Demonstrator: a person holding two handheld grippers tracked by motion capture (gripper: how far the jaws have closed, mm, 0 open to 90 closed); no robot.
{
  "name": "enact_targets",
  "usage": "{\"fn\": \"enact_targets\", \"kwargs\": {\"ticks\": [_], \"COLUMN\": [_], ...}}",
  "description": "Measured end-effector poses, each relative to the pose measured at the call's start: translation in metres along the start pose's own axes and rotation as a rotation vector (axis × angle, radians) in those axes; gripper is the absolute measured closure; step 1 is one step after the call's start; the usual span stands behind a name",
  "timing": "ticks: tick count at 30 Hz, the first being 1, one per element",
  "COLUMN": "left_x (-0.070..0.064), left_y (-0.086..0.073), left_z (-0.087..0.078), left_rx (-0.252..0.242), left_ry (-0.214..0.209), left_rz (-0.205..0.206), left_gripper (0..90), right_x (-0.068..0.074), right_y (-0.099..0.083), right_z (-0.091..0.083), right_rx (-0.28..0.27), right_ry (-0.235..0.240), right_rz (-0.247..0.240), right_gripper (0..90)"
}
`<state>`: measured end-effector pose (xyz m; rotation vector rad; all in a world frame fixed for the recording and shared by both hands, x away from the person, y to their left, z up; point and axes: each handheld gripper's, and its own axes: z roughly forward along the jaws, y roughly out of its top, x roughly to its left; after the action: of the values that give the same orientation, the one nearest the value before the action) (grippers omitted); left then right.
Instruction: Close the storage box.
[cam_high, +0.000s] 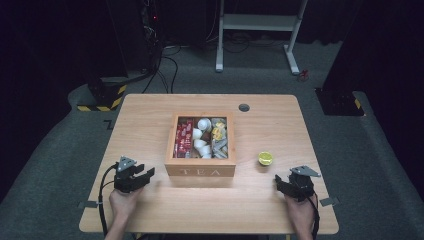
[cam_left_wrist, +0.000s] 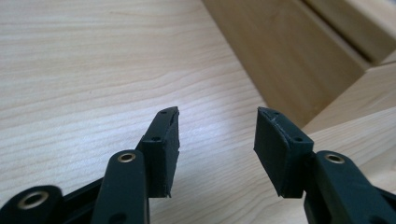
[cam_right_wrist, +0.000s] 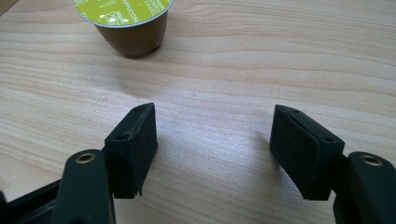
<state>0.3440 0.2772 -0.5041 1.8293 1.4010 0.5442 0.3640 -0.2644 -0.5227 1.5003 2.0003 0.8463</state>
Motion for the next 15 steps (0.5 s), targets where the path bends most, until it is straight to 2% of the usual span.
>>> {"fn": "enact_targets", "kwargs": {"ticks": [5,8,9,10,15], "left_x": [0.001,0.001,0.000,0.000,0.001], "left_y": [-0.010,-0.015,-0.018,-0.019,-0.018], "left_z": [0.009,0.014,0.014,0.015,0.016], "left_rx": [0.032,0.055,0.034,0.024,0.027], "left_ry": [0.046,0.076,0.093,0.098,0.110], "left_rz": [0.011,0.034,0.059,0.065,0.047], "left_gripper": [48.5,47.7,46.9,46.2,42.9], "right_x": [0.000,0.000,0.000,0.000,0.000], "right_y": [0.000,0.000,0.000,0.000,0.000], "right_z": [0.000,0.000,0.000,0.000,0.000], "right_rx": [0.000,0.000,0.000,0.000,0.000], "right_ry": [0.001,0.001,0.001,0.001,0.002], "right_rz": [0.000,0.000,0.001,0.002,-0.002], "right_gripper": [32.1,32.0,32.0,32.1,32.0]}}
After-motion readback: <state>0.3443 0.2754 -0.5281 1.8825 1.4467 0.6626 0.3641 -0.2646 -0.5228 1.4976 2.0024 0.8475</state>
